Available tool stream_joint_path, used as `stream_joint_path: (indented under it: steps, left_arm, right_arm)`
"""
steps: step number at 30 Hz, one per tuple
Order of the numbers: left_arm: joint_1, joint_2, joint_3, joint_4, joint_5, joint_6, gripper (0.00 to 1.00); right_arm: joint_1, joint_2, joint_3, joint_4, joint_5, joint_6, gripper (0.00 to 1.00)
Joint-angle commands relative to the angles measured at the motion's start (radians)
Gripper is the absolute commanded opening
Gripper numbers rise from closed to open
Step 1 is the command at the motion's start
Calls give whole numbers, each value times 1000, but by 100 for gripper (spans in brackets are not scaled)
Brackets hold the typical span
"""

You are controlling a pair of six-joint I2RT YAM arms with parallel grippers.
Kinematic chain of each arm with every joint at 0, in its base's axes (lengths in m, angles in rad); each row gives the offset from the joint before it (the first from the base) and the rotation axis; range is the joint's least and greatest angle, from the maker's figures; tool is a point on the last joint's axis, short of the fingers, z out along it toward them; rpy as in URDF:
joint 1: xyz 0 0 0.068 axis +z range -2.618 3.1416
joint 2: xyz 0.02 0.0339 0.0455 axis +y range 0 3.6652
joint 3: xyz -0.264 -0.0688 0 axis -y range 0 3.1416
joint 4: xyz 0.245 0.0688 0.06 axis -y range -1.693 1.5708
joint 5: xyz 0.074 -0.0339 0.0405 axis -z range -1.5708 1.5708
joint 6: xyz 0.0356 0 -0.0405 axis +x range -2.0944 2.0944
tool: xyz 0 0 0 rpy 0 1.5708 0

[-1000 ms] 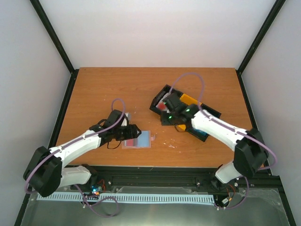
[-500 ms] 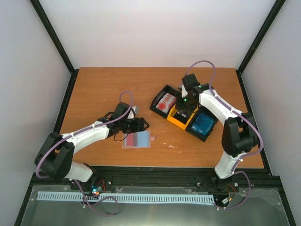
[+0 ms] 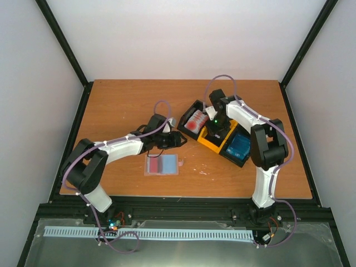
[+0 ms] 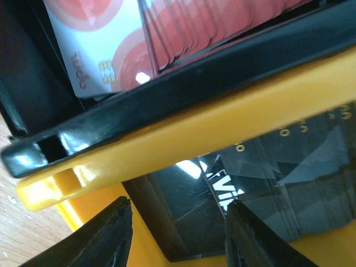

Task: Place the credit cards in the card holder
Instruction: Pick up the credit card from the storage box.

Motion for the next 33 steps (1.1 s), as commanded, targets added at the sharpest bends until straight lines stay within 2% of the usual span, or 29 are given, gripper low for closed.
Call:
stream_joint_path:
  steps: [1, 6, 16, 25, 27, 33]
  left_arm:
    - [-46, 79, 62, 110, -41, -100, 52]
    - [-64, 171, 80, 184, -58, -223, 48]
    - [-66, 260, 126, 282, -49, -375, 52]
    - [-66, 323, 183, 256, -54, -423, 42]
    - [-66, 335, 196, 248, -54, -427, 39]
    - [-65, 362, 219, 230, -48, -431, 33]
  right_arm:
    - [-7, 40, 24, -60, -30, -141, 47]
    - [-7, 68, 21, -50, -11, -172, 48]
    - [-7, 126, 12, -17, -3, -166, 52]
    - [-7, 122, -32, 52, 98, -151, 58]
    - [-7, 124, -37, 54, 75, -153, 58]
    - [-5, 127, -47, -23, -147, -198, 56]
